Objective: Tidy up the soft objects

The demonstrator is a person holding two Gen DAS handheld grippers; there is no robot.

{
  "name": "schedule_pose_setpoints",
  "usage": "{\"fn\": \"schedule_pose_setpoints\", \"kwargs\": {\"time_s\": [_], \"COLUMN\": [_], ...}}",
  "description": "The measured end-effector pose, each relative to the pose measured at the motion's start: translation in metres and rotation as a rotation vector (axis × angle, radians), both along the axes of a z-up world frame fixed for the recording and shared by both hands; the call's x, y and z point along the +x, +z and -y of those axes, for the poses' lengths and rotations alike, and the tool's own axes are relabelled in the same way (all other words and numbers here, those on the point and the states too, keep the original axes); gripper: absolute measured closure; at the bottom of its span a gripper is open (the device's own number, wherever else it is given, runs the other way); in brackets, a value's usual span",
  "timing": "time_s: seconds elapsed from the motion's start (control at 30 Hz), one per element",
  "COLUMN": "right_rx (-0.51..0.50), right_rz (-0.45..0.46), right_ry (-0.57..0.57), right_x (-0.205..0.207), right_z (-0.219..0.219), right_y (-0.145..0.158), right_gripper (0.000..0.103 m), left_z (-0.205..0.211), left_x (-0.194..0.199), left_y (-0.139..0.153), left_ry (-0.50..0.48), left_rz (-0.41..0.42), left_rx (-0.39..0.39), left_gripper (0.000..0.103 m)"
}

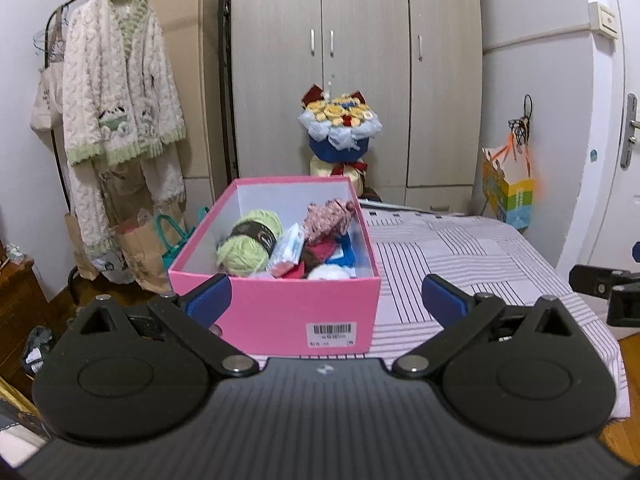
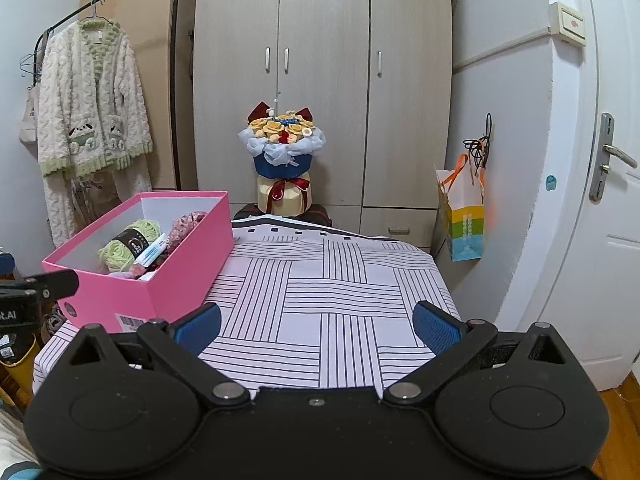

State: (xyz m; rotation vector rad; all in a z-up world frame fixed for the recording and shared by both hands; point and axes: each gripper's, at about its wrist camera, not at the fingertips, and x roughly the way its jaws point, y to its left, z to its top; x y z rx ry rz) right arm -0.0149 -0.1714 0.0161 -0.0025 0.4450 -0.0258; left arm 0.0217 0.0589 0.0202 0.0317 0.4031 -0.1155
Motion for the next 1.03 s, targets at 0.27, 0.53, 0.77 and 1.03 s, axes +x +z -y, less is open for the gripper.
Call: {"fn": "schedule_pose_setpoints", "kwargs": {"time_s": [0.27,0.53,0.77,1.03], "right_rx": [-0.017,-0.012,-0.011,-0.005], "right_rz": [0.005,0.004,-0.001,-0.015], "right_ry": [-0.011,-0.011,-0.017,-0.029], "right_x": [-0.0014,0.0000,0.0011,0.0035], "right_z": [-0.0010,0.0013,0.0020,0.0042], "right_y": [-0.0030,-0.0036,-0.0054,-0.0095], "right_gripper": [0.000,0.000,0.000,0.000], "left_z": [0.0048,0.0088,0.0103,0.0089], "left_x": [0.0009,-0.0006,-0.0022,-0.0023], "left_y": [-0.0029,-0.0055,-0.0068,-0.0066], "left_ry": [0.013,0.003,0.013,0.021], "left_rz": [0.001,0.004,0.014,0.014], "left_rx": [0.018,0.019,0.040,0.039], "left_gripper": [0.000,0.000,0.000,0.000]}}
